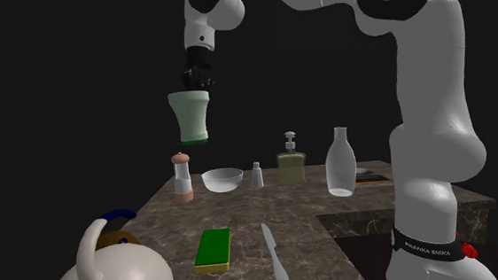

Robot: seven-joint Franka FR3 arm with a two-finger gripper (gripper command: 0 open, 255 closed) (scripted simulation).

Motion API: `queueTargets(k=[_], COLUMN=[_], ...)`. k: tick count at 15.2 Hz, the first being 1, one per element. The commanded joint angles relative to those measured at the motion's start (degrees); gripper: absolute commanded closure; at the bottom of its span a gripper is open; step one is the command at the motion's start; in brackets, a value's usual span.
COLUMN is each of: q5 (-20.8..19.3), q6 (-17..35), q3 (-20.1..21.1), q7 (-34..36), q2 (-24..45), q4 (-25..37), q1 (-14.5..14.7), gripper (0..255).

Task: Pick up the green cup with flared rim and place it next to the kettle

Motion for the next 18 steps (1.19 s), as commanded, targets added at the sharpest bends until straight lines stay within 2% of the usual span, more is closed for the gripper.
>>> queueTargets(k=[1,7,18], q5=[0.2,-0.1,0.0], q6=[-0.2,-1.7,7.5], q3=[1.1,3.8,3.8], q7=[2.3,8.6,7.7], q2=[2.7,10.2,8.2], q4=[3.2,13.0,1.7], q1=[1.1,4.5,4.6], gripper=[255,255,255])
